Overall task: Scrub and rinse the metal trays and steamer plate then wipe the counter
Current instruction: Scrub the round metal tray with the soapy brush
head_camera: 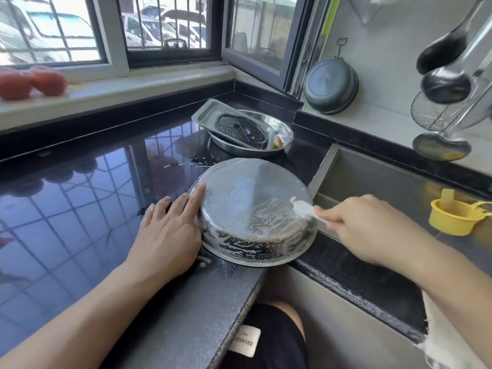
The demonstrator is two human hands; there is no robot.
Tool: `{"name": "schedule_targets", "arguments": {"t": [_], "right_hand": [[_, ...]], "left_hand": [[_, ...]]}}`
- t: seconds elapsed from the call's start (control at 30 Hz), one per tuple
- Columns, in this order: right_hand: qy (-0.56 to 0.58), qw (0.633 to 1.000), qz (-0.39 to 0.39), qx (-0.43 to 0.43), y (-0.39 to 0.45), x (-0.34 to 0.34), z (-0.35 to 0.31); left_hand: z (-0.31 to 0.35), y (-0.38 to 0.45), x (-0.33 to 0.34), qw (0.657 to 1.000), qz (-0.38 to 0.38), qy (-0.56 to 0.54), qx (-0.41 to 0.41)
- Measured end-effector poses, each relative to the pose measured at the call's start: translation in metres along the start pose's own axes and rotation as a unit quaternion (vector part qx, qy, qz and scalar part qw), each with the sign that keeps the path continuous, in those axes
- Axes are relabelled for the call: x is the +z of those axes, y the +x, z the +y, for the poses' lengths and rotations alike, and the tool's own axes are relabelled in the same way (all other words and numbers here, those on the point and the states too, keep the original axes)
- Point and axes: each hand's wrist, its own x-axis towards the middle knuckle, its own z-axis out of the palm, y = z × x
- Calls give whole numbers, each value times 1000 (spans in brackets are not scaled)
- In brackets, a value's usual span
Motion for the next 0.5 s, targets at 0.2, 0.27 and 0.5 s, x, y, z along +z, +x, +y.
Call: {"name": "schedule_targets", "arguments": {"t": [0.2, 0.27, 0.5], "right_hand": [[30, 999, 28, 23, 17, 6, 4], [37, 999, 28, 22, 23, 7, 2], [49, 998, 32, 35, 33, 4, 1]], "left_hand": [[1, 2, 1, 1000, 12, -9, 0], [0, 2, 2, 1000, 14, -10, 3], [-1, 2, 2, 1000, 19, -9, 7]]}}
